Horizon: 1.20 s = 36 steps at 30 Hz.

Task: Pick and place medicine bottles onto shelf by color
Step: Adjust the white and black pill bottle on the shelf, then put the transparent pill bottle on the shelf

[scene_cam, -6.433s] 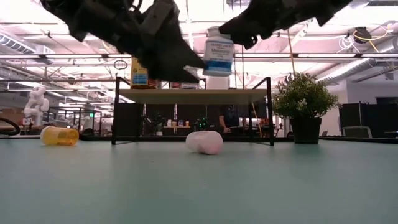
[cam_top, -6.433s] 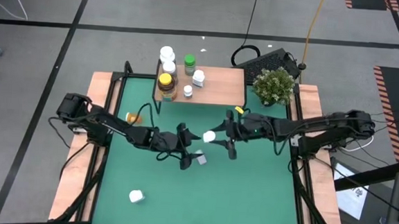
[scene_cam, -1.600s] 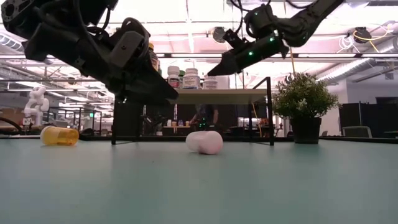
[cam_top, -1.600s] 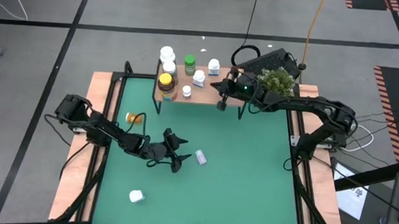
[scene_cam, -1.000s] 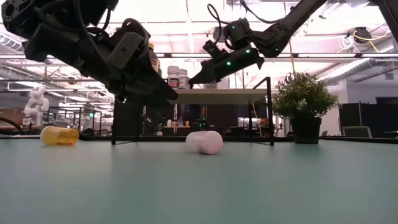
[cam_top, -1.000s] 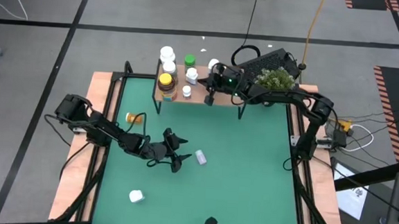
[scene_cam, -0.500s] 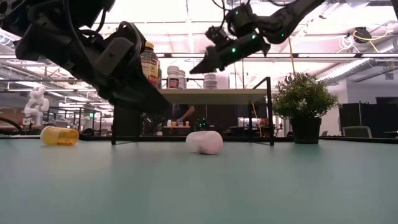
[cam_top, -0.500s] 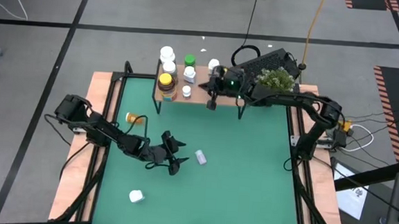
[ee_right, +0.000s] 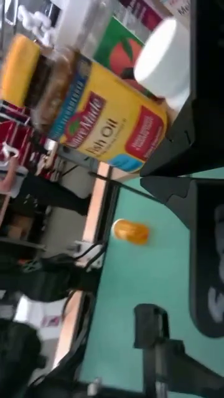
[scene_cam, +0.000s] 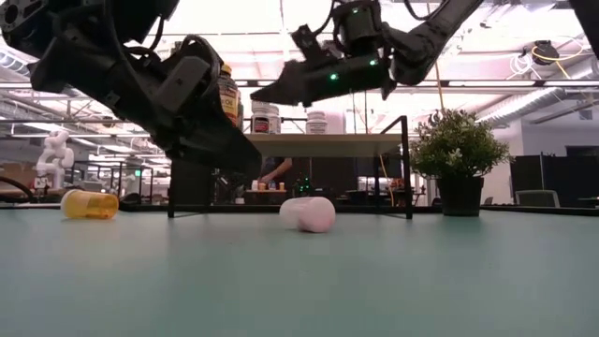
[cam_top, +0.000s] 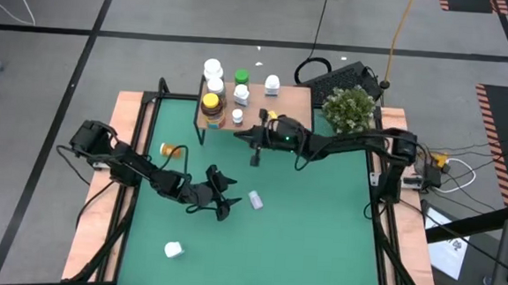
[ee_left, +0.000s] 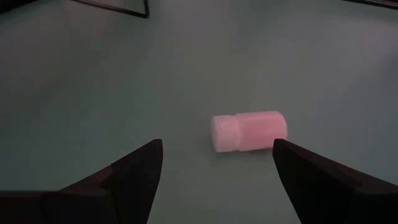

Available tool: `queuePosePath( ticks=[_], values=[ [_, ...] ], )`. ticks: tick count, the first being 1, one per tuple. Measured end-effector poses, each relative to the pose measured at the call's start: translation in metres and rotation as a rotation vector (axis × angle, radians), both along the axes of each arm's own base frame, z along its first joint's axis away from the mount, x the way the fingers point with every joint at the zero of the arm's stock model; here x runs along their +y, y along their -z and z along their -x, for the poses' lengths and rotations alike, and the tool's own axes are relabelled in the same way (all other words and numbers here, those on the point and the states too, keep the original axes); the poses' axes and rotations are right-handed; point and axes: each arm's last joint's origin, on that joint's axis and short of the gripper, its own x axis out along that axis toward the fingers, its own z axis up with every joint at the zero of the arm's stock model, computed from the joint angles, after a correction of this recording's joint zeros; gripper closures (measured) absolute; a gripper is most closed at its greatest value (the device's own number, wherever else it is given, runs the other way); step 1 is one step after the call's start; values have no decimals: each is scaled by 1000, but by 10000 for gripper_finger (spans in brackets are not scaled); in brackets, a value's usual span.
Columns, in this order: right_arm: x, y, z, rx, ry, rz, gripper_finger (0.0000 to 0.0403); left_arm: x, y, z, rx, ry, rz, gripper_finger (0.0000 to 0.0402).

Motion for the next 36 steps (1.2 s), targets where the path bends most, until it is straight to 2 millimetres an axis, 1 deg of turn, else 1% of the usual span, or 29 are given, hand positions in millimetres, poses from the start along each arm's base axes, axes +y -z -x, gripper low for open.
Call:
queuePosePath(
  ticks=[3,7,20,24,26,29,33,36],
  values=[
    [2,9,-8,29,56,33,403,1,0,0,3,-8,1,96],
    [0,16,-10,55,105,45,403,1,2,1,20,-7,-4,96],
    [-35,15,0,36,201,15,403,1,2,1,18,-10,0,96],
    [-40,16,1,39,211,8,403,1,2,1,19,-8,-3,96],
    [-39,15,1,38,206,8,403,1,2,1,19,-8,-4,96],
    [-31,10,1,39,173,-20,403,1,2,1,25,-20,-6,96],
    [-12,-6,9,120,102,-73,403,3,7,8,92,-89,-41,96],
    [6,-21,19,198,47,-116,403,1,3,13,110,-88,-40,96]
  ],
)
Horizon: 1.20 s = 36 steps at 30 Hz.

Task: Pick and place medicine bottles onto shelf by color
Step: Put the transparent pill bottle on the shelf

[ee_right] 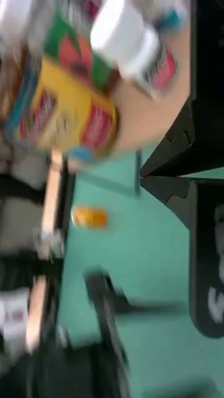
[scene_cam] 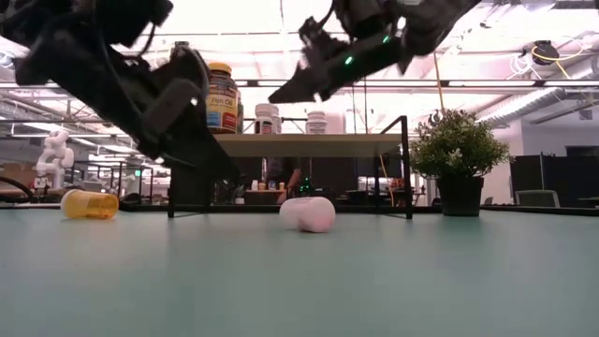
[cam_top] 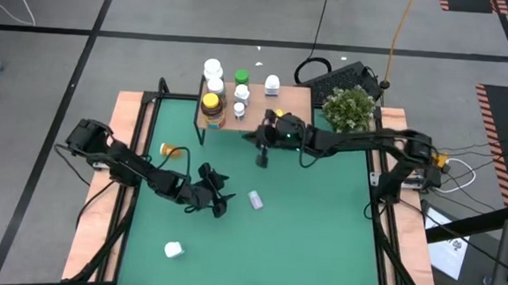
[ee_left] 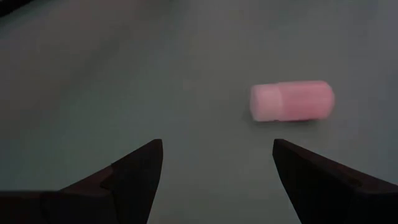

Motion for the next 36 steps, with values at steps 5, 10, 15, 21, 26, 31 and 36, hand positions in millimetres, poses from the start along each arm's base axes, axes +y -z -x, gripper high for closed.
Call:
queuePosePath(
  ticks=[5,10,15,21,26,31,36],
  values=[
    [41,-9,19,45,-141,-110,383,-15,-24,8,-78,96,-21,96],
    [85,-13,33,-19,-273,-151,327,-22,-38,14,-108,163,-56,96],
    [129,-1,42,115,-370,-210,253,-22,-35,13,-100,164,-49,96],
    [166,25,45,241,-267,-279,176,-21,-26,10,-68,157,-57,96],
    [167,47,37,285,-183,-320,148,-20,-26,10,-65,156,-52,96],
    [154,79,23,343,3,-370,145,-19,-26,10,-67,153,-50,96],
    [141,94,14,381,66,-442,145,-16,-25,9,-65,131,-35,96]
  ],
)
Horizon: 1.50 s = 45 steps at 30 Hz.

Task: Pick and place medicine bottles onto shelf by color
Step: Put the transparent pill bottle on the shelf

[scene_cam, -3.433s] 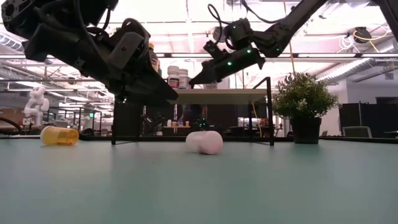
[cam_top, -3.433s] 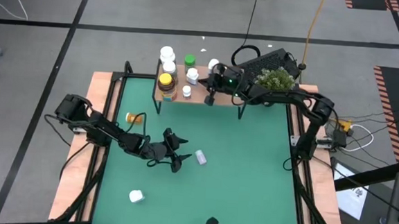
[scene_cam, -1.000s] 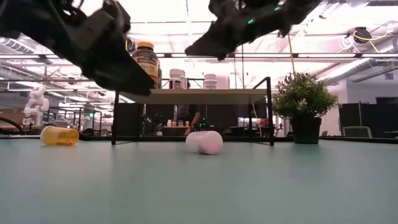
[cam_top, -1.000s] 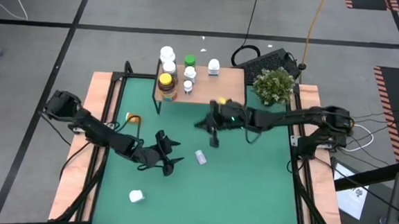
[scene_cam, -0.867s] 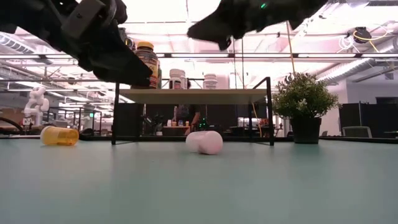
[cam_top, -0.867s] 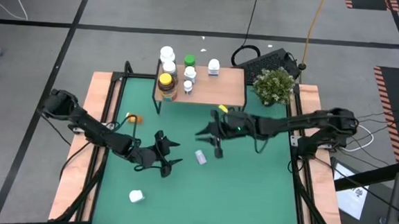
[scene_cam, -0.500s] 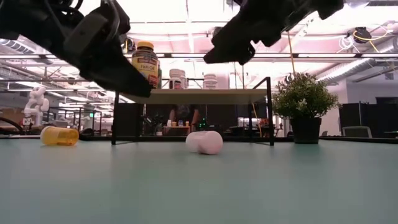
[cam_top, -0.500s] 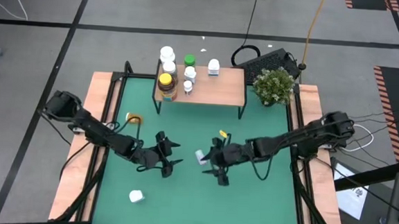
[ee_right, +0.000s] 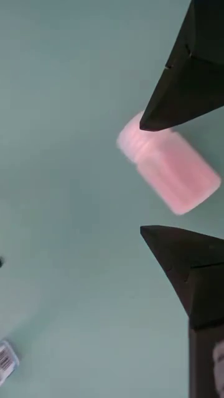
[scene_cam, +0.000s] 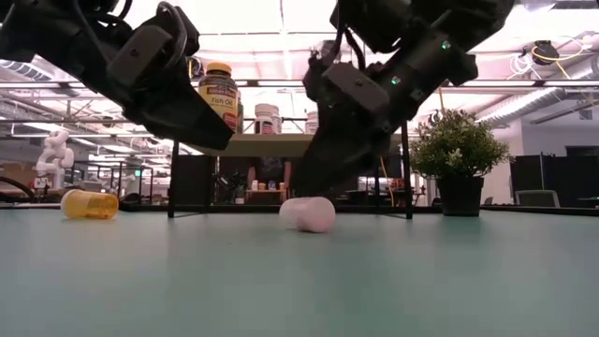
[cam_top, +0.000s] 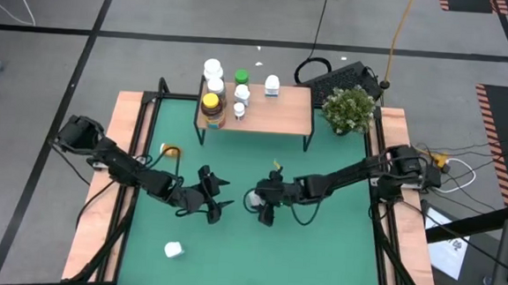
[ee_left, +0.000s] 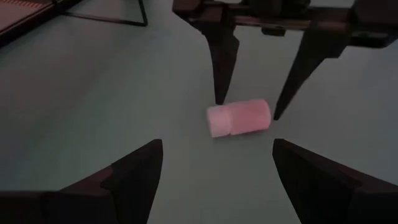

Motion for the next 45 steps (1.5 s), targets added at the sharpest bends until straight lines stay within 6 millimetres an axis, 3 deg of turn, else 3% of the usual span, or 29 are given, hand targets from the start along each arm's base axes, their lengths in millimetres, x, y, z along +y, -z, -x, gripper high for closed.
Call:
queuePosePath(
  ticks=[9,20,23,27,32,38,45],
  values=[
    [-7,10,4,107,7,-6,158,0,0,0,0,-9,17,96],
    [-9,11,6,128,-54,128,269,-1,0,0,-13,-11,59,96],
    [-9,7,3,88,-81,152,276,-4,0,0,-4,25,58,96],
    [-2,-8,5,-12,-114,160,269,-8,-1,2,-4,62,29,96],
    [3,-24,24,-325,-146,164,265,-10,-4,0,-46,53,27,96],
    [-4,-8,50,-626,-146,146,261,-10,-16,-6,-172,39,-19,96],
    [-1,-7,46,-794,-228,194,260,-15,-15,-23,-325,130,-204,96]
  ],
)
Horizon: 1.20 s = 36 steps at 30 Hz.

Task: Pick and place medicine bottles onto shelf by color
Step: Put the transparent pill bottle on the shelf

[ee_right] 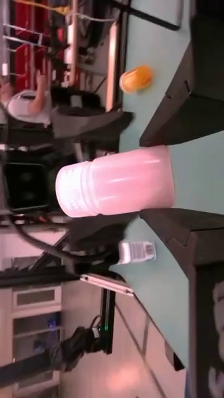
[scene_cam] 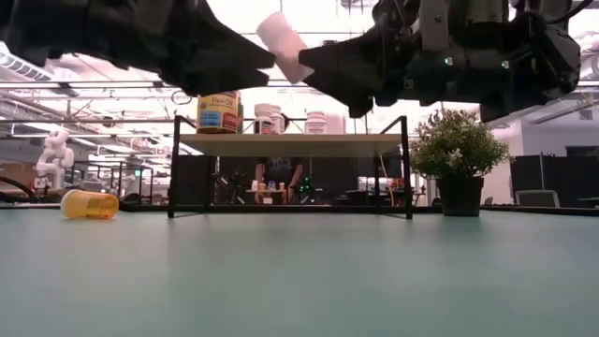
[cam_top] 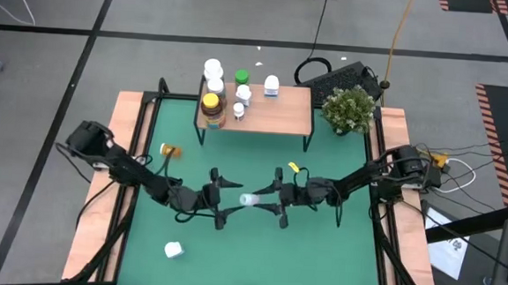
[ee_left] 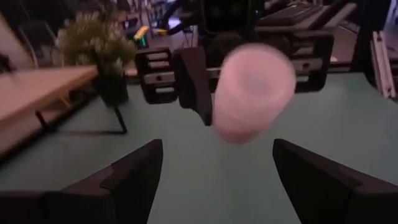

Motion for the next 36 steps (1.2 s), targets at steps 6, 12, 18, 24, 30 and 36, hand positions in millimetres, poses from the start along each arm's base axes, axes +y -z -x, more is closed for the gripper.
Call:
queuePosePath(
  ticks=[6,12,18,24,30,36],
  values=[
    [1,-2,0,-21,-27,-5,259,5,4,-13,-86,29,-66,100],
    [1,-2,1,-26,-33,-13,258,2,-4,-25,-119,131,-82,158],
    [1,-2,0,-25,-30,-26,258,1,-6,-27,-120,154,-78,234],
    [1,-1,0,-17,-30,-31,242,1,-2,-27,-82,158,-66,261],
    [0,3,1,61,-19,56,196,1,8,-25,26,150,-67,250],
    [-1,1,8,232,-24,83,164,9,34,-18,294,132,-63,243]
  ],
)
